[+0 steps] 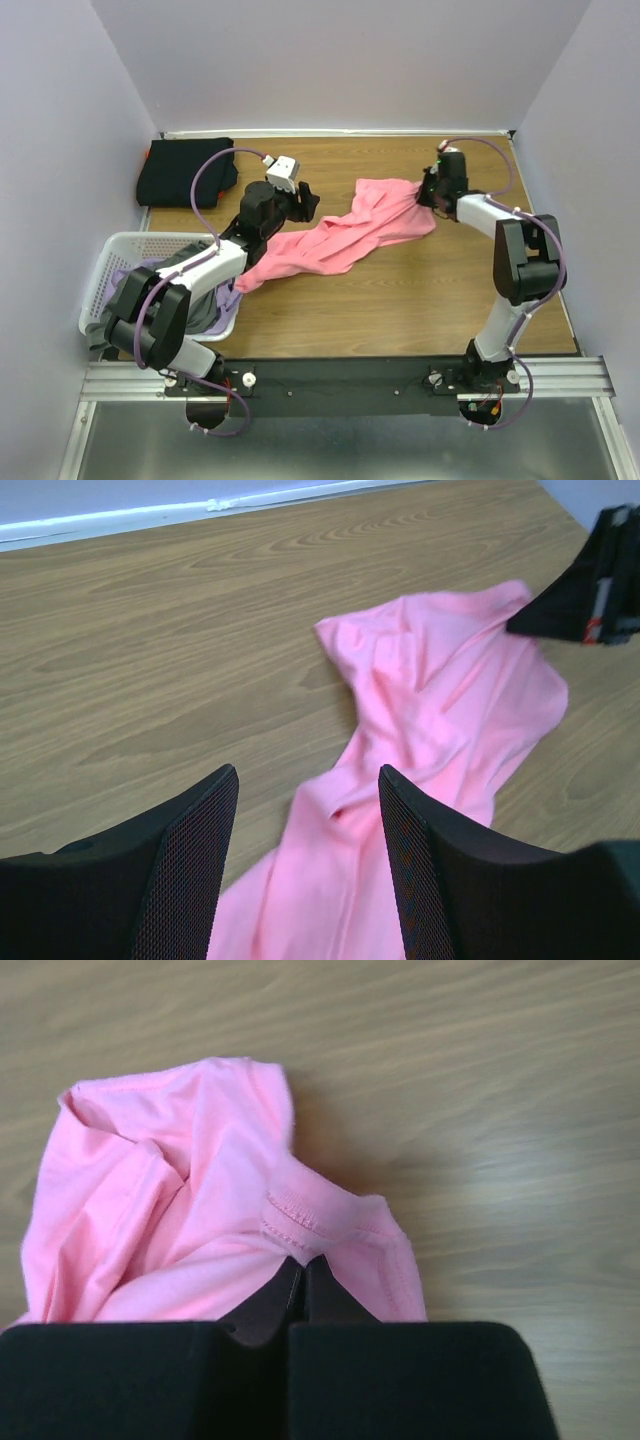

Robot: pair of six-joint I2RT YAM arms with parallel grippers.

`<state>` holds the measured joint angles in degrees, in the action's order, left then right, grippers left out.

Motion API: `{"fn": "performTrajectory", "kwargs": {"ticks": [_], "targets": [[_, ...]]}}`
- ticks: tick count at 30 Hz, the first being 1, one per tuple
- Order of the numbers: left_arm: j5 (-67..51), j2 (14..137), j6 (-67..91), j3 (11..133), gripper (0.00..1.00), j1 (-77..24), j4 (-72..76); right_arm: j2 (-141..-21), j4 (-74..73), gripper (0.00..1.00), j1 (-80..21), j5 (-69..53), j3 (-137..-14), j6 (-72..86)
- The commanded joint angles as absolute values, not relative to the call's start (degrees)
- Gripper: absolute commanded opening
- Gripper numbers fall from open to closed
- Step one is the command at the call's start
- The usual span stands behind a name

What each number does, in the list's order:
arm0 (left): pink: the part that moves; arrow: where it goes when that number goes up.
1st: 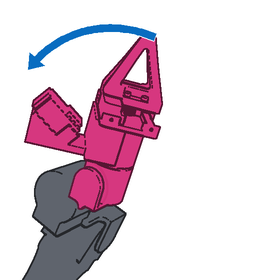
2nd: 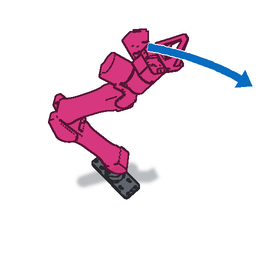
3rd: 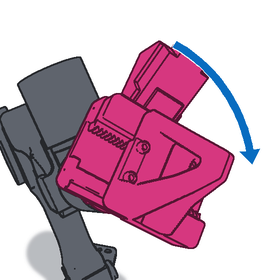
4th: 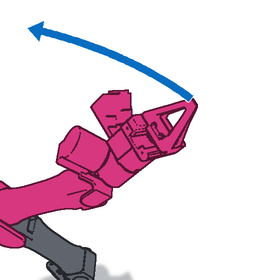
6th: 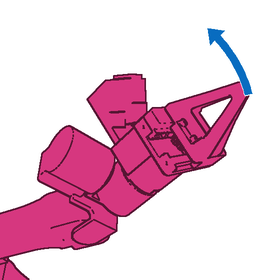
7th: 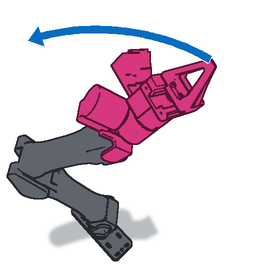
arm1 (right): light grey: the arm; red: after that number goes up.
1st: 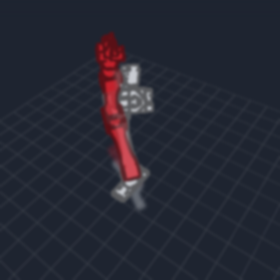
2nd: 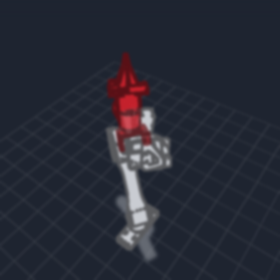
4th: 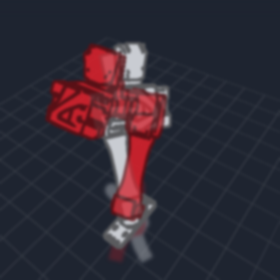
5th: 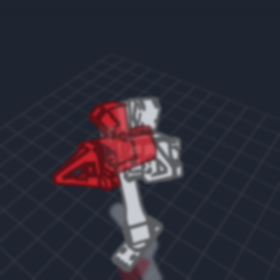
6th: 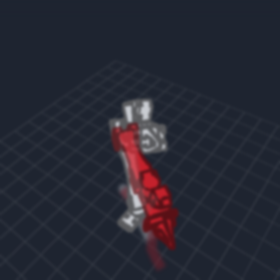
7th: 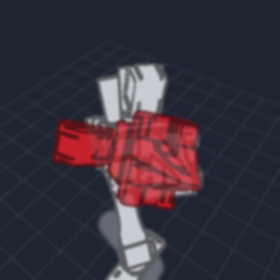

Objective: Fold and stack the t-shirts
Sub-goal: Move the tshirt to the center of the board

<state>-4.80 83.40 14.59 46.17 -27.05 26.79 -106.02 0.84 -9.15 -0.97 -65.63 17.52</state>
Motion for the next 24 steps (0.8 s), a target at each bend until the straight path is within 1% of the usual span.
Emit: {"fn": "performTrajectory", "kwargs": {"ticks": [1,4,7,9,10,11,12,14,18,21,24], "targets": [[-1.85,83.14,13.27,47.11,0.66,-26.89,25.40,-103.53,-1.84,0.02,-3.26,4.12,-67.94,17.84],[-2.54,84.20,13.45,47.63,0.66,-26.89,25.31,-104.59,-2.28,0.02,-0.62,5.44,-68.38,18.46],[-2.73,86.30,13.80,47.81,0.66,-26.89,25.23,-105.73,-2.55,0.02,-0.18,5.28,-68.38,18.63],[-2.90,88.58,14.41,47.99,0.66,-26.98,25.22,-105.91,-2.55,0.28,-0.26,3.35,-68.38,18.72],[-3.42,89.38,14.76,48.16,0.66,-27.16,25.14,-106.00,-2.55,0.52,-0.26,0.99,-68.38,18.81],[-3.51,91.12,15.03,48.25,0.66,-27.25,25.05,-105.91,-2.46,0.61,-0.26,0.36,-68.12,18.72],[-3.34,91.93,15.20,48.34,0.66,-27.33,24.96,-105.65,-2.55,0.67,-0.26,-1.39,-67.94,18.81],[-2.82,93.25,15.82,47.99,0.66,-27.42,24.61,-103.90,-2.46,0.76,-0.35,-3.42,-67.15,18.98],[3.06,93.08,18.01,45.09,0.66,-27.51,24.44,-100.47,-2.46,0.82,-2.02,-2.82,-64.78,18.55],[8.25,91.58,19.24,43.16,0.66,-27.42,23.38,-99.06,-2.37,0.82,-3.77,-3.16,-63.46,18.63],[9.66,90.79,20.65,41.66,0.66,-27.42,22.68,-98.35,-2.37,0.82,-5.09,-4.04,-63.02,18.63]]}}
